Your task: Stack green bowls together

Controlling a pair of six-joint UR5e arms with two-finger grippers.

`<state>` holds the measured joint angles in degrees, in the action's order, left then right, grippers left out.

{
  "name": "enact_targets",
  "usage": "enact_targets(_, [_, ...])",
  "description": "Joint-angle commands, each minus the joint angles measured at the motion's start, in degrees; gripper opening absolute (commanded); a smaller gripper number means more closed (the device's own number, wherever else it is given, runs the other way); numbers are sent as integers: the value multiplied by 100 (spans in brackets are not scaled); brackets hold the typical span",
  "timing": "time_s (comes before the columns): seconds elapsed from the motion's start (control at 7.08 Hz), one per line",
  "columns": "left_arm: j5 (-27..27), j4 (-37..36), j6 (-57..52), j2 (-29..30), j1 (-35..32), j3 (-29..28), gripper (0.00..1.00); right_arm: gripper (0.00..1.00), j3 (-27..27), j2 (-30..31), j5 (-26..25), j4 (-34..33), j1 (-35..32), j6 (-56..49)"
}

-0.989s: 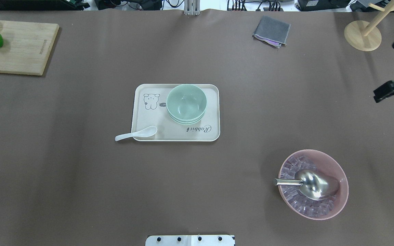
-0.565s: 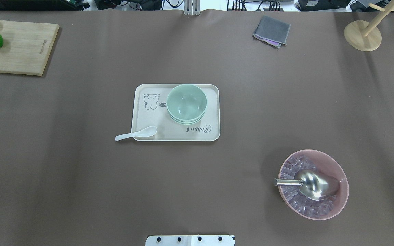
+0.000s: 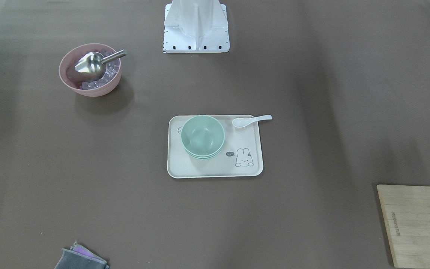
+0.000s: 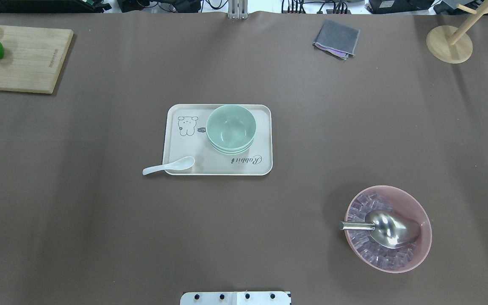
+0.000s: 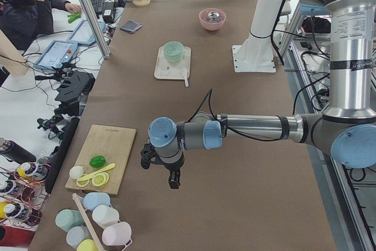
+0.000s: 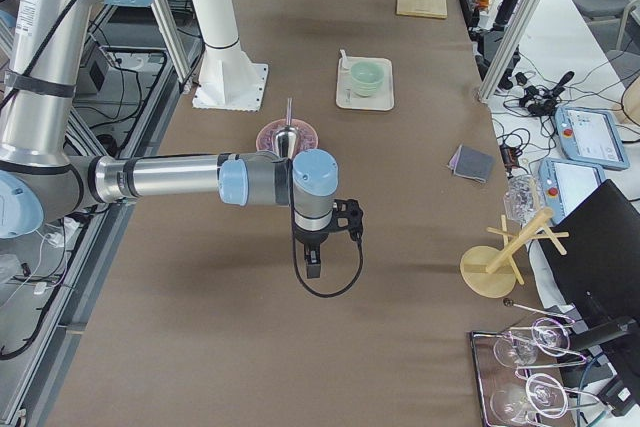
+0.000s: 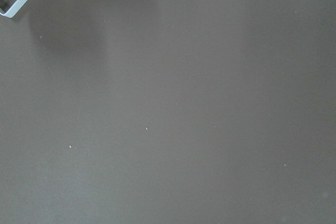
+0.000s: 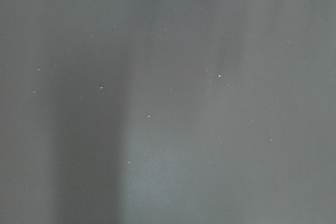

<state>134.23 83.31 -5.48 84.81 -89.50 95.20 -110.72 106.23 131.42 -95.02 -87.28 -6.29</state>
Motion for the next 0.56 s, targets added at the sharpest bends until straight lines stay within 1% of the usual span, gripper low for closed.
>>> enact_targets(0.0, [-10, 18, -32, -8, -23, 146, 99, 100, 68, 117, 68, 1, -202, -21])
enact_targets(0.28, [-2, 45, -41, 9, -6, 287, 99, 100, 59, 117, 85, 1, -202, -13])
enact_targets(0.42, [-2, 45, -32, 9, 3, 271, 99, 100, 51, 143, 85, 1, -202, -21])
